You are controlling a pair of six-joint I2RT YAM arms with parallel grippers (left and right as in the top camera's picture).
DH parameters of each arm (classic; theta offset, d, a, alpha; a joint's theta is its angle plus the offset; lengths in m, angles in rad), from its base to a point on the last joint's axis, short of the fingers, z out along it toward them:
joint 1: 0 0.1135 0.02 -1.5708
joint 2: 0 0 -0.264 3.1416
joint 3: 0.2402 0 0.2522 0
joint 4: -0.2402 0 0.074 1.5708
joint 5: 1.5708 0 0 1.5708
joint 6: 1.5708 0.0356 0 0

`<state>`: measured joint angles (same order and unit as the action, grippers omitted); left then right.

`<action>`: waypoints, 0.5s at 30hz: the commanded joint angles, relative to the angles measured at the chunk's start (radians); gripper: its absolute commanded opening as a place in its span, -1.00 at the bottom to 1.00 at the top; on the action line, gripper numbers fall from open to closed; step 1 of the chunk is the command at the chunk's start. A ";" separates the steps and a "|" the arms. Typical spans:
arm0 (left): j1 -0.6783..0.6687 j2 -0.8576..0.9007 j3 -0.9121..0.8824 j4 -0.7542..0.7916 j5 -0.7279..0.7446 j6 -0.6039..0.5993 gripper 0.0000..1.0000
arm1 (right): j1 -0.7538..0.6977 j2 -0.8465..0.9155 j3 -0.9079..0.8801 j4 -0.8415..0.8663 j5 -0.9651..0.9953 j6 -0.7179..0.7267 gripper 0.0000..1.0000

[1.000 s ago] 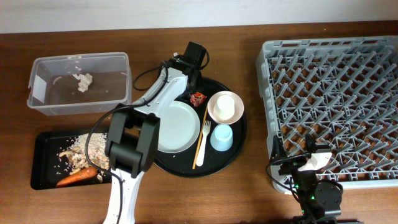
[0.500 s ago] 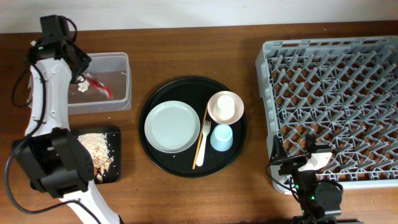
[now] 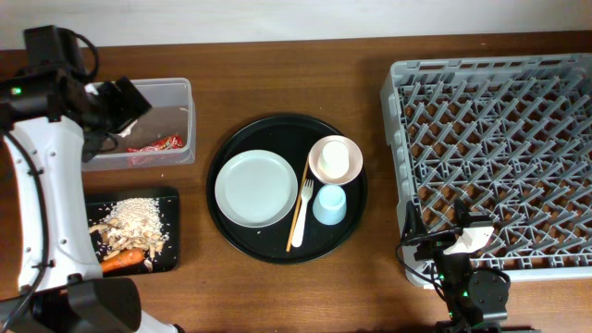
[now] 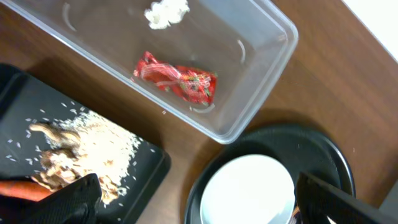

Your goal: Sort waste into correct bins and load items into the dishwasher rack

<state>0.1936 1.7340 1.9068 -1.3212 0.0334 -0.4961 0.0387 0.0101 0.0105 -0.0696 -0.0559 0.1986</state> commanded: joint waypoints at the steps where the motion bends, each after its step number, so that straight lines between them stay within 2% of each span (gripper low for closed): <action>1: -0.071 -0.042 -0.008 -0.089 -0.014 0.019 0.98 | -0.006 -0.006 -0.005 -0.005 0.001 -0.008 0.97; 4: -0.095 -0.169 -0.048 -0.124 -0.029 0.011 0.98 | -0.006 -0.006 -0.005 -0.005 0.001 -0.008 0.97; 6: -0.095 -0.319 -0.193 -0.097 -0.028 0.011 0.98 | -0.006 -0.006 -0.005 -0.005 0.001 -0.008 0.97; 8: -0.095 -0.494 -0.448 -0.010 0.018 0.011 0.98 | -0.006 -0.006 -0.005 -0.005 0.001 -0.008 0.97; 10: -0.095 -0.625 -0.628 0.069 0.043 0.010 0.98 | -0.006 -0.006 -0.005 -0.005 0.001 -0.008 0.97; 11: -0.095 -0.719 -0.739 0.088 0.046 -0.045 0.98 | -0.006 -0.006 -0.005 -0.005 0.001 -0.008 0.97; 12: -0.095 -0.759 -0.789 0.087 0.048 -0.090 0.98 | -0.006 -0.006 -0.005 -0.005 0.001 -0.008 0.97; 15: -0.095 -0.804 -0.842 0.018 0.053 -0.098 0.98 | -0.006 -0.006 -0.005 -0.005 0.001 -0.008 0.97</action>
<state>0.0975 0.9356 1.0760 -1.2774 0.0753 -0.5697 0.0387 0.0116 0.0109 -0.0700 -0.0563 0.1982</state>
